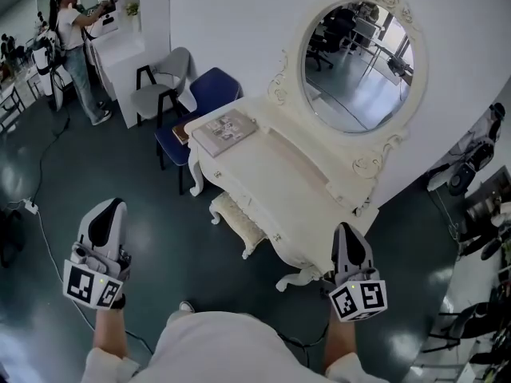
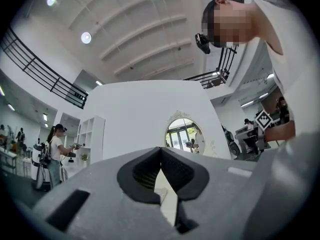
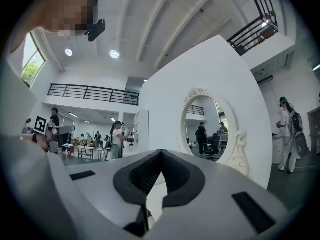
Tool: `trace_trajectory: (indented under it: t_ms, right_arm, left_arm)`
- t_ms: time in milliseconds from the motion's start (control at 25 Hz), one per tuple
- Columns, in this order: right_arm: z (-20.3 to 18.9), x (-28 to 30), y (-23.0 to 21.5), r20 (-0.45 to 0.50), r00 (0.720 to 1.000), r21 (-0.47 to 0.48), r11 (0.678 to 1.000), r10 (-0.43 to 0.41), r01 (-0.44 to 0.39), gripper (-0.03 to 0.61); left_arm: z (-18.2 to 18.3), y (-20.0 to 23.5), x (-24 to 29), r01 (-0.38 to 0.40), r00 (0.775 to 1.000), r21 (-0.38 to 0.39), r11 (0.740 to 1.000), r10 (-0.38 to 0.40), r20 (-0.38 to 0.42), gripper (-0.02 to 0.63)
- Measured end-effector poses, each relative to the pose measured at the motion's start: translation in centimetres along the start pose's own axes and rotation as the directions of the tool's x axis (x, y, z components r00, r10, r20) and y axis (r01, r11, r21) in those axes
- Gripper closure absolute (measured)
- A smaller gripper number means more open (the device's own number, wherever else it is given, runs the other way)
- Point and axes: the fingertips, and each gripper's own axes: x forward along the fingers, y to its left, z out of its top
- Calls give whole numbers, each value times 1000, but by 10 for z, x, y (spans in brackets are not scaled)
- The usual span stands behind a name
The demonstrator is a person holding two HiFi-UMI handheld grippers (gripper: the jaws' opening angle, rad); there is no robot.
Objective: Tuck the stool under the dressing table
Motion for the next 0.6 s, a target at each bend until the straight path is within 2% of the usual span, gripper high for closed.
trace_trajectory:
  t_ms: [200, 440, 600]
  right_arm:
    - [8, -14, 4, 29, 999, -13, 1000, -26, 27, 578]
    - [-8, -32, 11, 13, 996, -47, 995, -83, 83, 578]
    - [-9, -29, 18, 10, 997, -43, 996, -80, 80, 578]
  left_arm:
    - [5, 0, -19, -38, 999, 41, 998, 37, 17, 598]
    - [-6, -3, -42, -103, 995, -13, 995, 103, 14, 598]
    - [-9, -6, -45, -100, 995, -23, 995, 100, 7, 598]
